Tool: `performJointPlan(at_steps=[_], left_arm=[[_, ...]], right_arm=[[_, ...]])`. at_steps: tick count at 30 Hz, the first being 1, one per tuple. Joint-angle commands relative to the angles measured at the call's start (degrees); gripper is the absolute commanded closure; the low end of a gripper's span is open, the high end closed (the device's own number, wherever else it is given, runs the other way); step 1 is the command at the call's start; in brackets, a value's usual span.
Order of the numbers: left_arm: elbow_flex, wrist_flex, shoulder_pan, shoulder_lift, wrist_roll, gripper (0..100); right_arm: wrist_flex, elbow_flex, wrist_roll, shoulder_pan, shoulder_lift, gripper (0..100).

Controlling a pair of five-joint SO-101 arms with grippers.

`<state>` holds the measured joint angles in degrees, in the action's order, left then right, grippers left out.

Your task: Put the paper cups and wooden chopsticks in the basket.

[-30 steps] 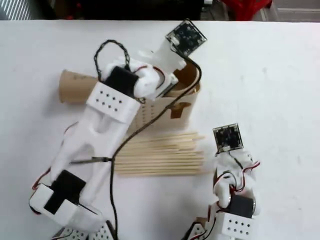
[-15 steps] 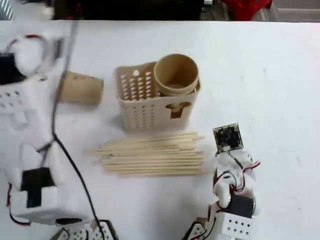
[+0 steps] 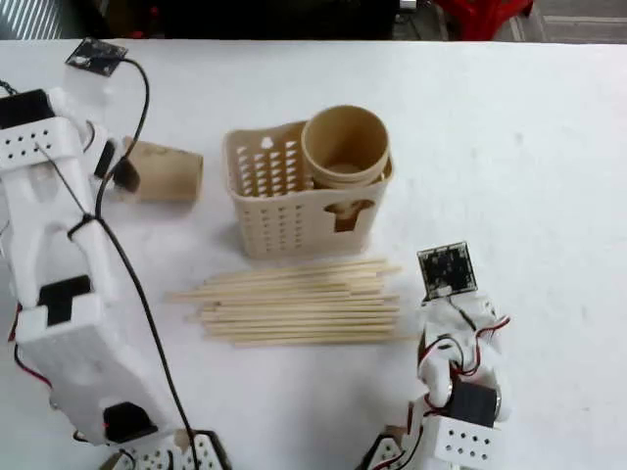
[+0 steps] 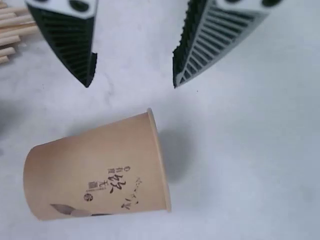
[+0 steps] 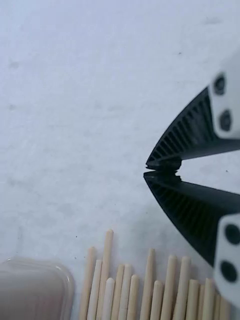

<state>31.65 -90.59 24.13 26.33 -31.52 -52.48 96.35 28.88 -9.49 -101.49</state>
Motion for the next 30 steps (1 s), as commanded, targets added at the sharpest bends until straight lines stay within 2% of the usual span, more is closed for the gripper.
performJointPlan(at_steps=[1, 6, 15, 22, 27, 30], left_arm=[[8.3, -0.4, -1.7, 4.4, 1.5, 74], [19.3, -2.0, -2.8, 11.3, 4.7, 74], [34.1, -5.0, -4.5, 22.8, 4.8, 74], [38.6, -5.4, -4.4, 29.3, 4.7, 75], [38.6, -11.4, -6.2, 30.1, 4.7, 75], [38.3, -11.8, -6.5, 30.1, 4.7, 75]], right_arm=[[1.2, 0.5, 0.8, 0.7, 0.4, 97.8], [1.2, 0.5, 0.8, 0.7, 0.4, 97.8], [1.3, 0.5, 0.8, 0.7, 0.4, 97.8], [1.3, 0.5, 0.8, 0.7, 0.4, 97.8], [2.2, 0.5, 0.8, 0.7, 0.4, 97.8], [2.1, 0.5, 0.8, 0.7, 0.4, 97.8]])
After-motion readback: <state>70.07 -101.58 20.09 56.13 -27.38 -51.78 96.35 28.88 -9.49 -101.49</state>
